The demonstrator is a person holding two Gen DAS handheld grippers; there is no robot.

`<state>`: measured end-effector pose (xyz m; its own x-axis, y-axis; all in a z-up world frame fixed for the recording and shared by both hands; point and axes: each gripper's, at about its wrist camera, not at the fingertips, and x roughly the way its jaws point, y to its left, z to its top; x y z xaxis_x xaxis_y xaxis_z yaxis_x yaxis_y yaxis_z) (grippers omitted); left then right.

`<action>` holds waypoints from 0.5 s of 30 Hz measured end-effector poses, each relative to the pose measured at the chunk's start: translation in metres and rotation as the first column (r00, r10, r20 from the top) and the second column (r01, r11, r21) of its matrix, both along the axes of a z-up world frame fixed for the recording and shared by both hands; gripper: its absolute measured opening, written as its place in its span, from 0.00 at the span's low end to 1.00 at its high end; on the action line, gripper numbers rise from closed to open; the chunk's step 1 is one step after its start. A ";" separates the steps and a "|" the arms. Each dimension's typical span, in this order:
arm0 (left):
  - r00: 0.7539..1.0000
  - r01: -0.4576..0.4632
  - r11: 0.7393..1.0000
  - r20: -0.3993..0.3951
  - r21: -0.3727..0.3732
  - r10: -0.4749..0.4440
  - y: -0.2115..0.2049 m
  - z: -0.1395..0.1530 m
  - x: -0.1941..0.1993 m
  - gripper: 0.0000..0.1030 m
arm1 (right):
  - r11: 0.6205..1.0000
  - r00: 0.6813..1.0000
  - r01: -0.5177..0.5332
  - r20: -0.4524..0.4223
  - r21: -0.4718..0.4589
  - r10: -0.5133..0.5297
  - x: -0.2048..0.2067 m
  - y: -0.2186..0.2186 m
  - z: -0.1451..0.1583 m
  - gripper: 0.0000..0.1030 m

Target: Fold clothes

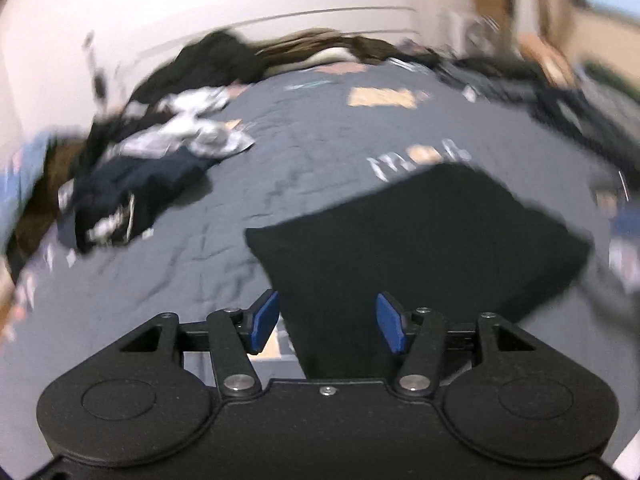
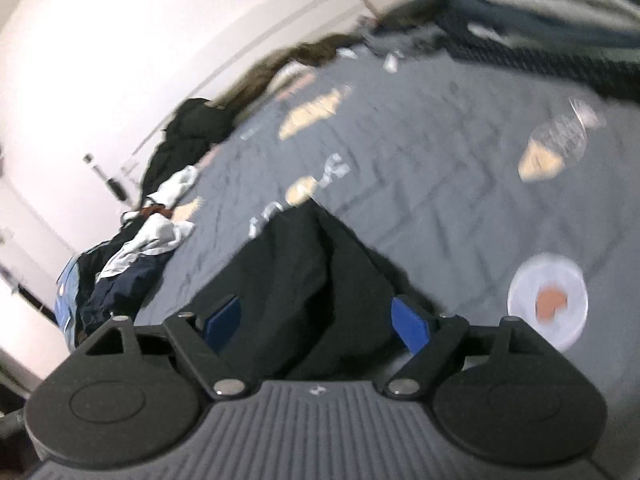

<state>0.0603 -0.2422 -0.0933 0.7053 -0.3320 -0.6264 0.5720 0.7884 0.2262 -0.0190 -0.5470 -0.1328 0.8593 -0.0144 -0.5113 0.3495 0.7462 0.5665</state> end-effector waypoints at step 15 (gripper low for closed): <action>0.931 0.141 0.895 0.251 0.422 -0.265 -0.073 -0.082 -0.048 0.51 | 0.994 0.994 -0.093 -0.071 -0.058 0.089 0.042 -0.008 -0.016 0.80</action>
<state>0.0120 -0.3155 -0.1756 0.8204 -0.2602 -0.5091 0.5680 0.4732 0.6735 0.0233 -0.5549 -0.1488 0.8219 0.0294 -0.5689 0.3146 0.8092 0.4963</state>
